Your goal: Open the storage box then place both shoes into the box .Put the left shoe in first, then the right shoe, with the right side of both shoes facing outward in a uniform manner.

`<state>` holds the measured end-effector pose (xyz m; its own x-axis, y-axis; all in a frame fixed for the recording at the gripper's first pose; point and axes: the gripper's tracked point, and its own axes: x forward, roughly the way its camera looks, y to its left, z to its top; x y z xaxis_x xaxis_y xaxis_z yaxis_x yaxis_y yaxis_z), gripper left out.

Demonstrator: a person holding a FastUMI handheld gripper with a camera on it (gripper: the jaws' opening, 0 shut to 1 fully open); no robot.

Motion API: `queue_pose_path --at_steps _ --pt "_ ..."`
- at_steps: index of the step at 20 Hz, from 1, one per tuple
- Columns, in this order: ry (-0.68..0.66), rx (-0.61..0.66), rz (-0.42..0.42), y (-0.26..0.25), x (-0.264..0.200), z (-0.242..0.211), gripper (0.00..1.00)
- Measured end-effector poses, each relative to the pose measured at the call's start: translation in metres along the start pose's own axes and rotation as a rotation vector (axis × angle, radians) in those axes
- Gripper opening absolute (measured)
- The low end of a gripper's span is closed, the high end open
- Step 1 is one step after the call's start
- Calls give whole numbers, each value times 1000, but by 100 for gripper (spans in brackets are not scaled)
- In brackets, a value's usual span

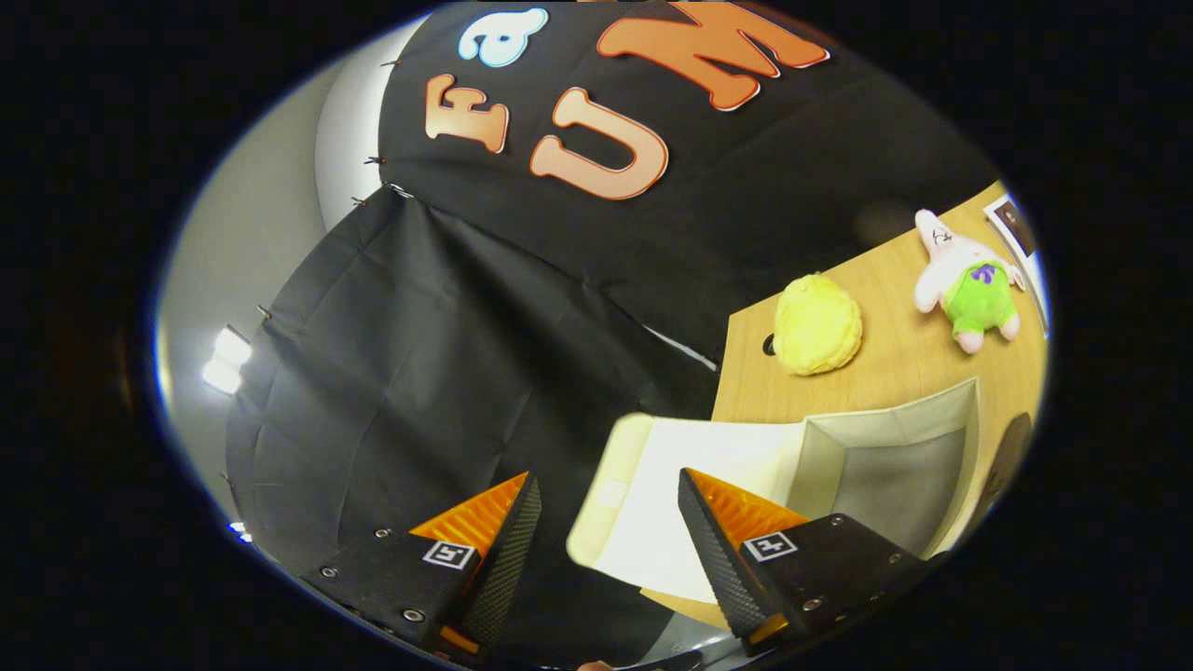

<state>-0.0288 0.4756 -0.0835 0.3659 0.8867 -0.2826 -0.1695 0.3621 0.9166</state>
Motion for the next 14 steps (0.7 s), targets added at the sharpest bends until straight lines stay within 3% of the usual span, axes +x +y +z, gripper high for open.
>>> queue_pose_path --at_steps 4,10,14 --pt "-50 -62 -104 -46 -37 17 91" --pt "-50 -201 -364 -149 -103 26 95" --pt "-18 -250 -494 -205 -137 20 95"
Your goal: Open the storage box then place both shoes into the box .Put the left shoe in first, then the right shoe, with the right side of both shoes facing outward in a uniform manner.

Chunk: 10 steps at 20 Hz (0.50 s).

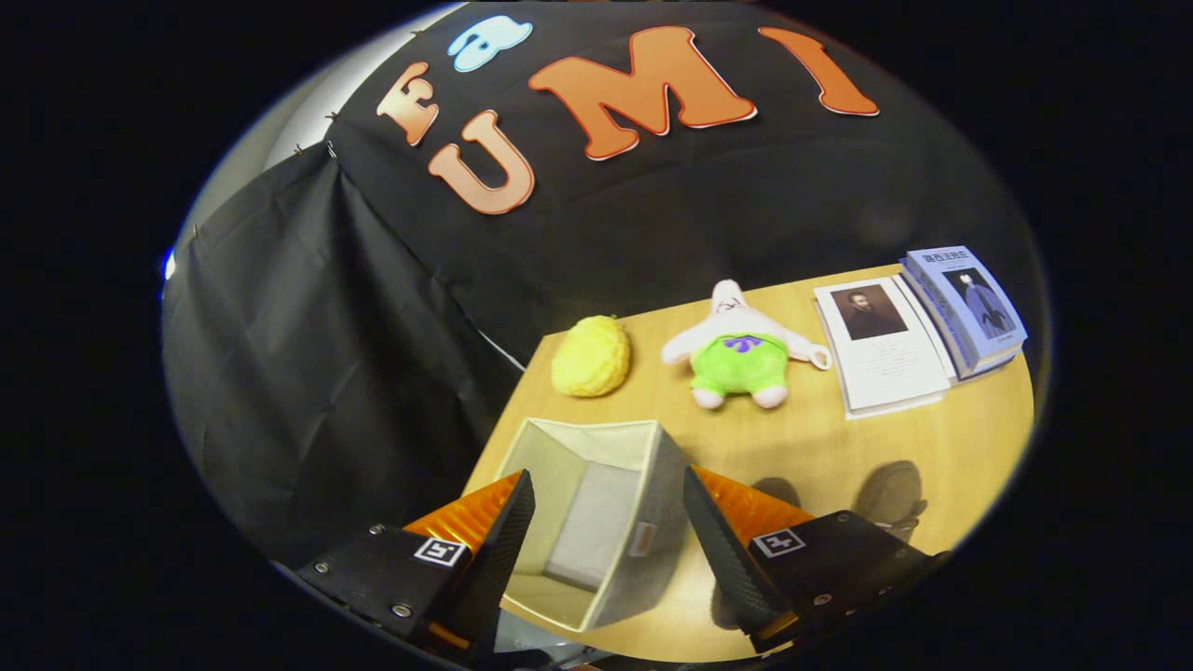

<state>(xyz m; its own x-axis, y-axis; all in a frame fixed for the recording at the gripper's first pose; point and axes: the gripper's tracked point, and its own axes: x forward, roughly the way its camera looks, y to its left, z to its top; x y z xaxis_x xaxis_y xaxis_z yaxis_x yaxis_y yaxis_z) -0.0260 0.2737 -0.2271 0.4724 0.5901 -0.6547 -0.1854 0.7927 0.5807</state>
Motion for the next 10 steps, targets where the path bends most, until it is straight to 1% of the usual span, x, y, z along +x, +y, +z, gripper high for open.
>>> queue_pose_path --at_steps 3,5,7,9,10 --pt "29 -36 -81 -40 1 -20 96" --pt "73 -69 -131 -65 4 -45 96" --pt "118 -100 -154 -84 9 -69 96" --pt "155 -122 -187 -103 12 -93 92" --pt "179 -130 -195 -110 14 -105 86"
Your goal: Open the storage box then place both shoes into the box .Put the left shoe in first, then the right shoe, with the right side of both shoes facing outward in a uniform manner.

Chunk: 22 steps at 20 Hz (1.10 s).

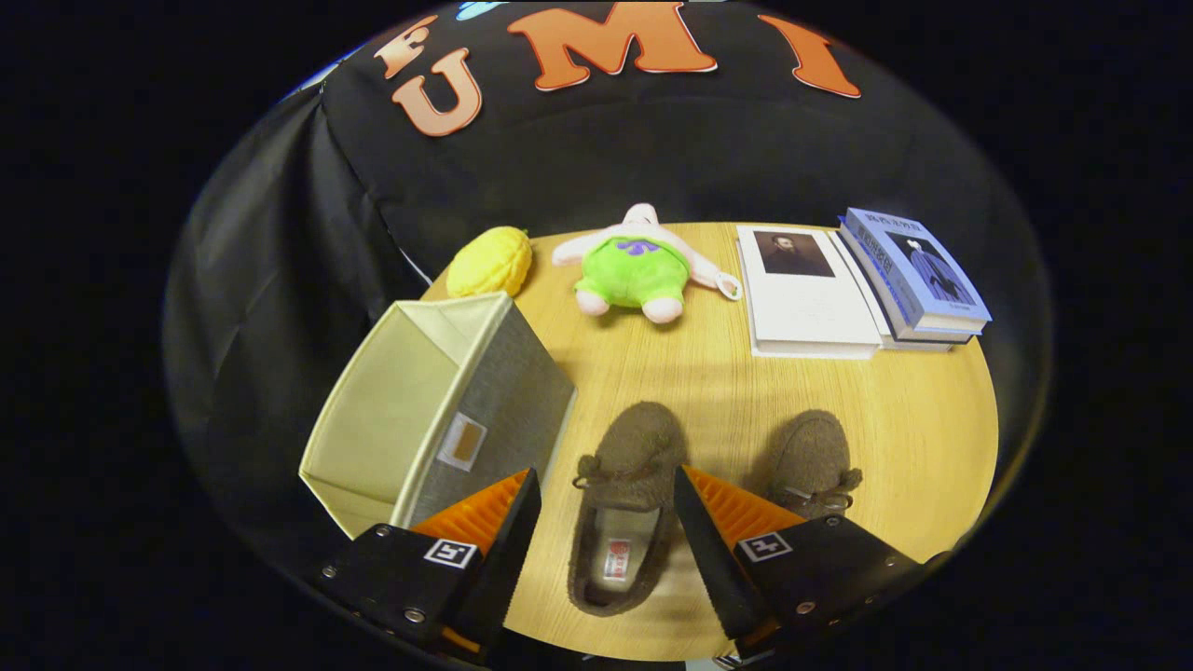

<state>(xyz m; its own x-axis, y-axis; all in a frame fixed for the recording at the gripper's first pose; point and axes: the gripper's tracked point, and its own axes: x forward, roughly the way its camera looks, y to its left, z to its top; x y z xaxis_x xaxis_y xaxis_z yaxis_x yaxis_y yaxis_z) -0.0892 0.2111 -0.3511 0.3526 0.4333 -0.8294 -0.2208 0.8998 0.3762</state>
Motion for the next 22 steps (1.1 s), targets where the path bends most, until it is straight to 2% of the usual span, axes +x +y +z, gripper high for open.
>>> queue_pose_path --at_steps 10,13,17,22 --pt "112 -106 -35 -34 41 -57 67" --pt "112 -124 -43 -39 53 -56 60" --pt "93 -118 -54 -44 72 -48 46" --pt "72 -63 -59 -43 83 -45 30"
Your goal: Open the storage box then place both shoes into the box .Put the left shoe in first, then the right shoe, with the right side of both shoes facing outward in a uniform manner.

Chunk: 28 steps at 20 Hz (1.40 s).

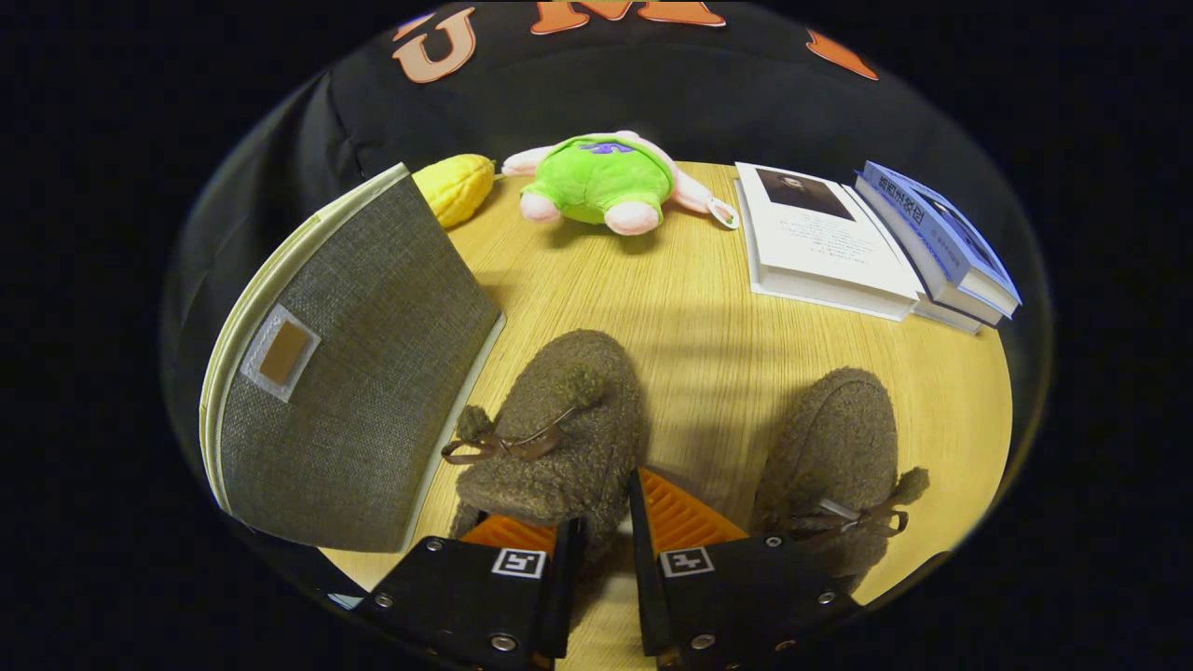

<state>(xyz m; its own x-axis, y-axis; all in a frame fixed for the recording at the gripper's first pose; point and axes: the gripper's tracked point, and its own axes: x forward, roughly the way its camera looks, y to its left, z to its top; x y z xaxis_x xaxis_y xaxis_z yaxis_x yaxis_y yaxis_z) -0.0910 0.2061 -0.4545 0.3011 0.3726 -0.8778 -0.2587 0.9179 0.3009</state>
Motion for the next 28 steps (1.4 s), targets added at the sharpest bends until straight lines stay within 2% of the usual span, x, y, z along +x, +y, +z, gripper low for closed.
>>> queue_pose_path --at_steps 1,4,8,10,15,23,28 --pt "-12 10 -7 -2 1 2 29" --pt "13 68 -8 -1 3 -2 17" --pt "54 184 -51 -4 -3 -7 4" --pt "78 257 -51 1 -10 -9 4" --pt "22 362 -55 13 -39 17 3" --pt "-24 400 -81 30 -95 59 3" --pt "-94 393 -54 55 -138 104 3"
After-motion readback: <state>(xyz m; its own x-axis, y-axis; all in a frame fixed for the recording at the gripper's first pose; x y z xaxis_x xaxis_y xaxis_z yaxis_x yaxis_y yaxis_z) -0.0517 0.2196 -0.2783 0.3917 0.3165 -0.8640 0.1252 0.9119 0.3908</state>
